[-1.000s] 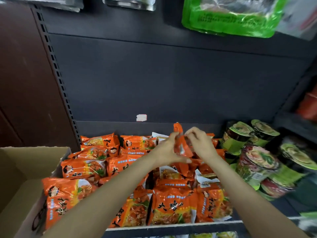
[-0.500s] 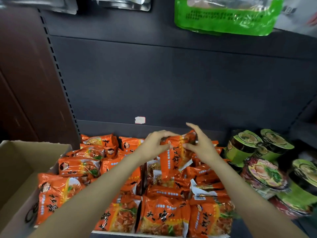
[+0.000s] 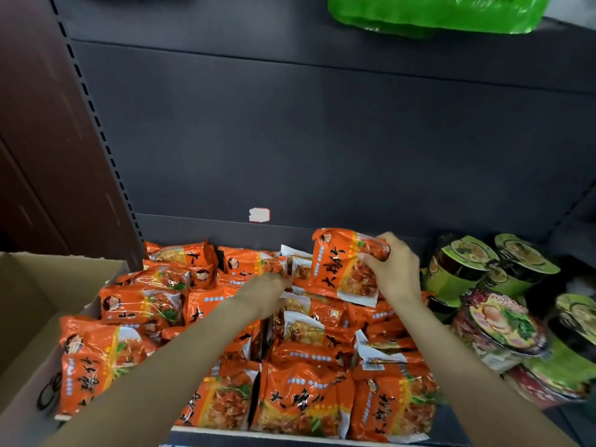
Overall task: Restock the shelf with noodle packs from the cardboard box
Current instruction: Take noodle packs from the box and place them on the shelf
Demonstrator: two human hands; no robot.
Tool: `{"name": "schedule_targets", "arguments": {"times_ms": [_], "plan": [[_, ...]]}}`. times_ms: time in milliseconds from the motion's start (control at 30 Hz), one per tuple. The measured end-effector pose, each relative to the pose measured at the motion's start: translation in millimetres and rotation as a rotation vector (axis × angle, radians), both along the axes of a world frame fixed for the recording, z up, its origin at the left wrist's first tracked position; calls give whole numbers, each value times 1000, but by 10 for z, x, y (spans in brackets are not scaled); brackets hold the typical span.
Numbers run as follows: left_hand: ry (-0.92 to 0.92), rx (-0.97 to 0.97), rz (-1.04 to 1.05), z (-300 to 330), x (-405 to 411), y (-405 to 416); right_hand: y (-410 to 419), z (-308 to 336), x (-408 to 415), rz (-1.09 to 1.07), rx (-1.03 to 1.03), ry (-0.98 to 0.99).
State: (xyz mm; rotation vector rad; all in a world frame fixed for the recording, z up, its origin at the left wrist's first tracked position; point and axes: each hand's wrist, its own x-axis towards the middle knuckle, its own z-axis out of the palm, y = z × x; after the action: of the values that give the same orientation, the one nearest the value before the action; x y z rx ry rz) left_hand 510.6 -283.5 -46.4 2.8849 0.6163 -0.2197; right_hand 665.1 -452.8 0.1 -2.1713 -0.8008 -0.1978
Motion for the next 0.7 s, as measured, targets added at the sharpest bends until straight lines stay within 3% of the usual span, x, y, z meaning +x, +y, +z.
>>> {"name": "schedule_targets", "arguments": {"times_ms": [133,400,533,700], "plan": [[107,99,-22,-15,45,-11,26,27,-22,-6,45,25],[-113,-59,-111,2,-144,12,132,59,-170,79,113,134],[-256,-255,-58,43,-246,6,178,-44,-207,199,-64,186],[-336,-256,-16,46,-308,7,148,-203,-240,292,-352,186]]}}
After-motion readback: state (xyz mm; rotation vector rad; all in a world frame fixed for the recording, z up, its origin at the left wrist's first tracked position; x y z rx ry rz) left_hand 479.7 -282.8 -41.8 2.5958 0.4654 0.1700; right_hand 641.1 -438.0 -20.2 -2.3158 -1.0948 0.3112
